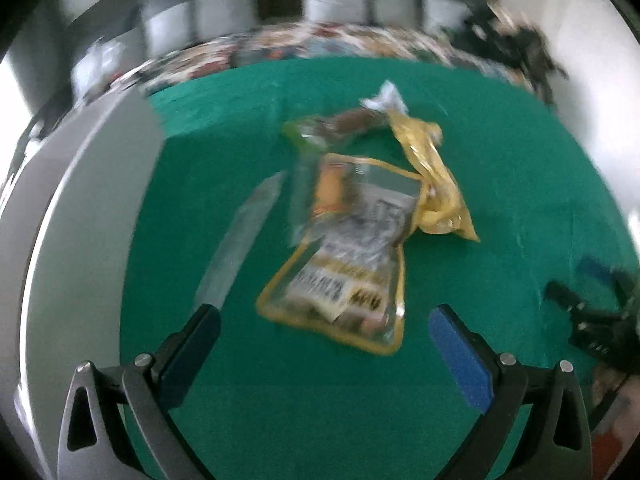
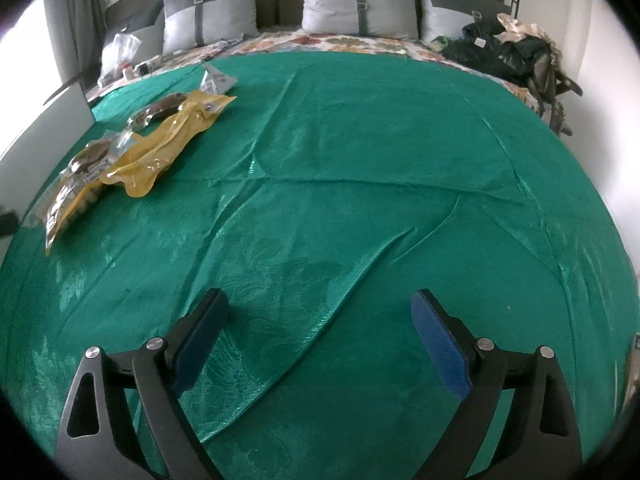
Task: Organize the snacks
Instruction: 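Lower the left gripper onto the yellow-bordered peanut bag and close on it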
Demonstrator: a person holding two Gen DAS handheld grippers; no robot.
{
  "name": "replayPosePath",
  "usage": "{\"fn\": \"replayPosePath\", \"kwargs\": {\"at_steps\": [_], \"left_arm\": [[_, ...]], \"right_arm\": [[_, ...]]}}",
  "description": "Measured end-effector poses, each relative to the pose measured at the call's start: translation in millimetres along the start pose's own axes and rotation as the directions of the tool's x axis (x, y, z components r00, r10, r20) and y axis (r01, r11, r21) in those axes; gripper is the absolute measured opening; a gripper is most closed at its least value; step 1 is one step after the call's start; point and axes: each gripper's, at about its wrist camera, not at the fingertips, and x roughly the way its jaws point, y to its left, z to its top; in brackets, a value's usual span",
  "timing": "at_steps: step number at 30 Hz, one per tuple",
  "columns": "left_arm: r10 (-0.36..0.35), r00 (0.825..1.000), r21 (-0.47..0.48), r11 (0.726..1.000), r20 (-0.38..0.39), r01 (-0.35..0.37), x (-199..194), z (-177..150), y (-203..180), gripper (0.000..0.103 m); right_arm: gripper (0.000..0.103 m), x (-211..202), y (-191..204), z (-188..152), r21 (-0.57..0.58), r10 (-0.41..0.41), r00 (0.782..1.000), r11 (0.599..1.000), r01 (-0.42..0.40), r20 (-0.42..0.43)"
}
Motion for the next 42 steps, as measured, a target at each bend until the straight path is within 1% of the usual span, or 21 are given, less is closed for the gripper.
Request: {"fn": "replayPosePath", "kwargs": {"at_steps": [1,3,6,7,10,11,12,13,15,18,22,23,25,26,27,31,34,36,37,40,42], "left_arm": [[0.02,1.0,0.038,0.999,-0.01,-0.02,8,6,-5,0.103],[0.038,0.999,0.057,0.998,-0.022,-0.037,20,14,-9,0.103],[0.003,0.997,0.02,1.0,-0.076,-0.001,44,28,-6,0.103],[0.004,0.996,0.017,1.0,-0.092,-0.002,50,31,-7,0.103],[0.011,0.991,0.053,0.999,-0.135,-0.004,67,36,-13,0.101],[0.002,0.991,0.071,0.997,-0.136,0.007,69,36,-16,0.09],[-0.014,0.993,0.071,0.997,-0.115,0.022,64,35,-16,0.072],[-0.004,0.995,0.068,0.998,-0.104,0.011,61,33,-16,0.067],[-0.006,0.994,0.054,0.998,-0.113,0.012,54,27,-15,0.064],[-0.014,0.992,0.01,1.0,-0.128,0.015,39,4,-15,0.063],[-0.079,0.985,-0.064,0.996,-0.154,0.069,13,-40,-16,0.063],[-0.105,0.981,-0.09,0.992,-0.163,0.091,7,-50,-15,0.063],[-0.16,0.974,-0.143,0.98,-0.16,0.137,-1,-64,-12,0.063],[-0.166,0.974,-0.152,0.978,-0.154,0.143,-4,-70,-14,0.064],[-0.161,0.976,-0.149,0.979,-0.144,0.139,-6,-73,-15,0.064],[-0.099,0.991,-0.097,0.991,-0.085,0.091,-6,-80,-25,0.068],[-0.087,0.995,-0.096,0.992,-0.041,0.082,-2,-77,-23,0.075],[-0.081,0.996,-0.103,0.992,-0.031,0.077,3,-77,-19,0.083],[-0.066,0.997,-0.095,0.993,-0.026,0.063,5,-77,-19,0.085],[-0.024,1.0,-0.036,0.999,-0.016,0.023,11,-79,-26,0.095],[-0.023,1.0,-0.03,0.999,0.004,0.023,13,-80,-26,0.103]], "right_arm": [[0.095,0,0,0,0.0,0.0,1.0,1.0,0.0,0.0],[0.095,0,0,0,0.0,0.001,1.0,1.0,-0.001,0.0],[0.096,0,0,0,0.0,0.0,1.0,1.0,0.0,0.0],[0.096,0,0,0,0.0,0.001,1.0,1.0,-0.001,0.0],[0.096,0,0,0,0.0,0.0,1.0,1.0,0.0,0.0],[0.096,0,0,0,0.0,0.0,1.0,1.0,0.0,0.0],[0.096,0,0,0,0.0,0.0,1.0,1.0,0.0,0.0],[0.096,0,0,0,0.0,0.001,1.0,1.0,-0.001,-0.001],[0.097,0,1,0,0.0,0.0,1.0,1.0,0.0,0.0],[0.097,0,1,0,0.0,0.0,1.0,1.0,0.0,-0.001],[0.097,0,1,0,0.0,0.0,1.0,1.0,0.0,-0.001],[0.097,-1,1,-1,0.0,0.0,1.0,1.0,0.0,-0.001],[0.097,0,1,0,0.0,0.0,1.0,1.0,0.0,-0.001],[0.097,0,1,0,0.0,0.0,1.0,1.0,0.0,-0.001],[0.097,0,1,0,0.0,0.0,1.0,1.0,0.0,-0.001],[0.097,0,1,0,0.0,0.0,1.0,1.0,0.0,-0.001],[0.097,0,1,0,0.0,0.0,1.0,1.0,0.0,-0.001],[0.097,0,1,0,0.0,0.0,1.0,1.0,0.0,-0.001],[0.097,-1,1,0,0.0,0.0,1.0,1.0,0.0,-0.001],[0.097,0,1,0,0.0,0.0,1.0,1.0,0.0,-0.001],[0.097,-1,1,0,0.0,0.0,1.0,1.0,0.0,-0.001]]}}
